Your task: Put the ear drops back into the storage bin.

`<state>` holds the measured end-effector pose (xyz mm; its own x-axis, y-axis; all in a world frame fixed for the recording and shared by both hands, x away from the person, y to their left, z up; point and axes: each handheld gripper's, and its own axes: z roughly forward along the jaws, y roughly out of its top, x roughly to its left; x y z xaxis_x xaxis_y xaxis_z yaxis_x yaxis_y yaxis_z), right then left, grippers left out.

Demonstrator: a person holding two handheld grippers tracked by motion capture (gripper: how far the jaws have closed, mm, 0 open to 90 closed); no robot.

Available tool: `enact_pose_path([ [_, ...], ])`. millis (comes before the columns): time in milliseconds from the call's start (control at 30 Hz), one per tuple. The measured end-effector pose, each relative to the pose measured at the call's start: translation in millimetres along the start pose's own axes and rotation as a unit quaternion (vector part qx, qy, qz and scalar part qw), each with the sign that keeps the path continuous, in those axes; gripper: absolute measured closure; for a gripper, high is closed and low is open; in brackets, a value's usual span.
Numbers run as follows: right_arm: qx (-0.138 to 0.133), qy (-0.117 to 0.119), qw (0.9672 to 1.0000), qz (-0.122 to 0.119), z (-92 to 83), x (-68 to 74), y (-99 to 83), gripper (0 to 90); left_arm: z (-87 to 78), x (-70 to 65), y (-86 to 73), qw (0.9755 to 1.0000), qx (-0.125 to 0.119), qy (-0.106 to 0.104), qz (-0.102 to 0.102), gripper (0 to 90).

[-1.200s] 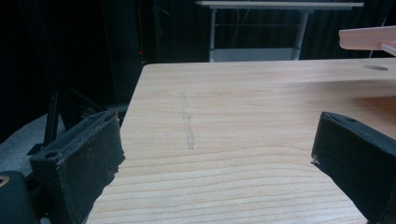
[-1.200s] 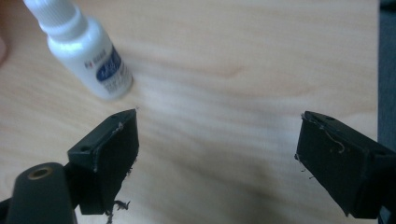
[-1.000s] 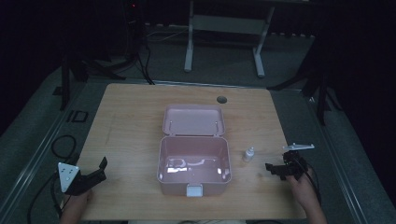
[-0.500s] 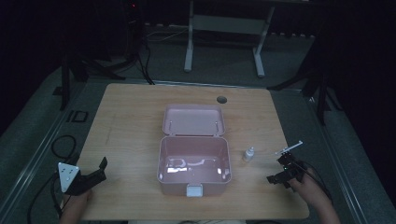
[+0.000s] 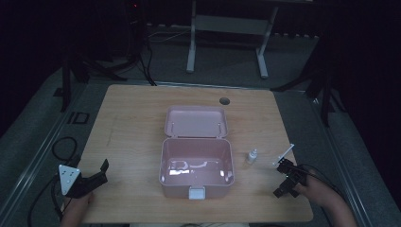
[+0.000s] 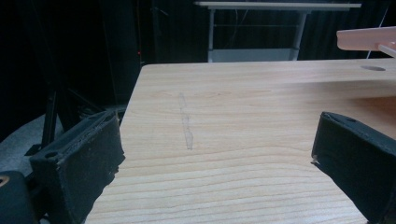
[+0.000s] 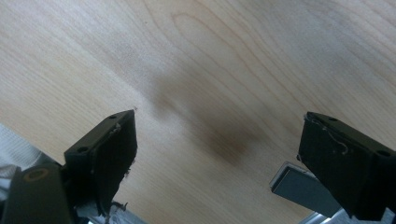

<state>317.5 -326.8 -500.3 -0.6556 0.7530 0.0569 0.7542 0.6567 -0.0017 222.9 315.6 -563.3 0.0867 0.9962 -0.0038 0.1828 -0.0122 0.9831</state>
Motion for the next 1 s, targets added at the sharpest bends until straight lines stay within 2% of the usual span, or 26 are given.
enact_pose_path([
  [100,-0.005,-0.001,1.0,0.002,-2.1,-1.9,3.5,11.4,0.0,0.1,0.0,1.0,0.0,0.0,-0.001,2.0],
  [233,-0.007,-0.002,1.0,-0.002,-3.6,-4.6,9.0,16.8,0.0,-0.1,0.0,1.0,0.0,0.0,0.001,2.0],
  [367,-0.003,0.003,0.9999,-0.01,-4.5,-4.9,15.8,16.9,0.0,0.0,0.0,1.0,0.0,-0.001,0.0,2.0],
  [533,-0.008,0.01,0.9999,-0.003,-6.6,-6.7,24.6,16.3,-0.1,0.0,0.0,1.0,-0.001,-0.001,0.0,2.0],
  [600,-0.005,0.011,0.9999,-0.002,-6.8,-7.5,27.6,13.5,-0.1,0.0,0.0,1.0,0.0,-0.001,0.001,2.0],
  [833,-0.001,0.009,1.0,-0.003,-10.6,-11.8,41.1,12.9,0.0,0.1,0.0,1.0,0.0,-0.001,0.0,2.0],
  [933,0.008,0.001,0.9998,-0.017,-10.6,-10.5,48.1,12.9,0.1,0.1,0.0,1.0,0.0,-0.001,0.0,2.0],
  [1000,0.007,-0.002,0.9998,-0.016,-11.6,-10.5,53.5,13.0,0.1,0.0,0.0,1.0,0.0,-0.001,0.0,2.0],
])
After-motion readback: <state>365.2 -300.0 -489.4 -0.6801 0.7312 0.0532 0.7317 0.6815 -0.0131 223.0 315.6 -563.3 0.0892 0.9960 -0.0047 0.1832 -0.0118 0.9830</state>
